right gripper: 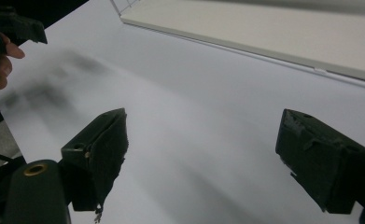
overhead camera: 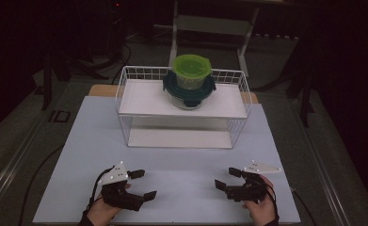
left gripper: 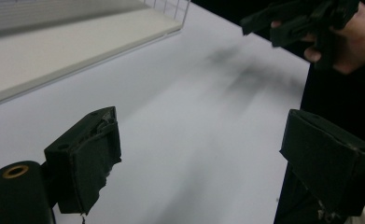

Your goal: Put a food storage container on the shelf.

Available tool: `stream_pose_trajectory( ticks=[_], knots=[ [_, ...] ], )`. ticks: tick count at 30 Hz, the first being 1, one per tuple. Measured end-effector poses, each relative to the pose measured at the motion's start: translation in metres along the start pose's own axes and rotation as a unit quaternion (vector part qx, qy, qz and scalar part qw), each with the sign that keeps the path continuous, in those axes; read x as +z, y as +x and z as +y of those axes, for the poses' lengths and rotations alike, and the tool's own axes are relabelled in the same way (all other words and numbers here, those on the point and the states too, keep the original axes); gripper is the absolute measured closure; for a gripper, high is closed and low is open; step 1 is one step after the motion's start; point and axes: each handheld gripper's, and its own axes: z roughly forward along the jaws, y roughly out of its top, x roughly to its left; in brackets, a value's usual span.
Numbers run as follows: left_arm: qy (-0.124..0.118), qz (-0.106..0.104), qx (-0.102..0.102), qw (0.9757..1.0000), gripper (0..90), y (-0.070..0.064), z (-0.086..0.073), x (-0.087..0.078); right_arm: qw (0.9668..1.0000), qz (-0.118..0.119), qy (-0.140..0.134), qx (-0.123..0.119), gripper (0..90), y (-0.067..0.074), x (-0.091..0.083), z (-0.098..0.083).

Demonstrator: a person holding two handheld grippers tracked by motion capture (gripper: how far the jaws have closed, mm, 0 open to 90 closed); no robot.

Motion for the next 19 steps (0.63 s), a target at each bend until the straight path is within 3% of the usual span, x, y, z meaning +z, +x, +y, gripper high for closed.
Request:
stream_pose_trajectory(
  ticks=[9, 19],
  knots=[
    [0.002, 0.02, 0.012, 0.9997, 10.8, 0.003, -0.007, -0.007, 0.9998, -0.017, -0.006, 0.008, 16.5, -0.01, -0.014, -0.012],
    [-0.005, 0.035, 0.018, 0.9992, 10.8, 0.009, -0.011, -0.013, 0.9996, -0.028, 0.0, 0.008, 17.0, -0.016, -0.013, -0.016]
  ],
)
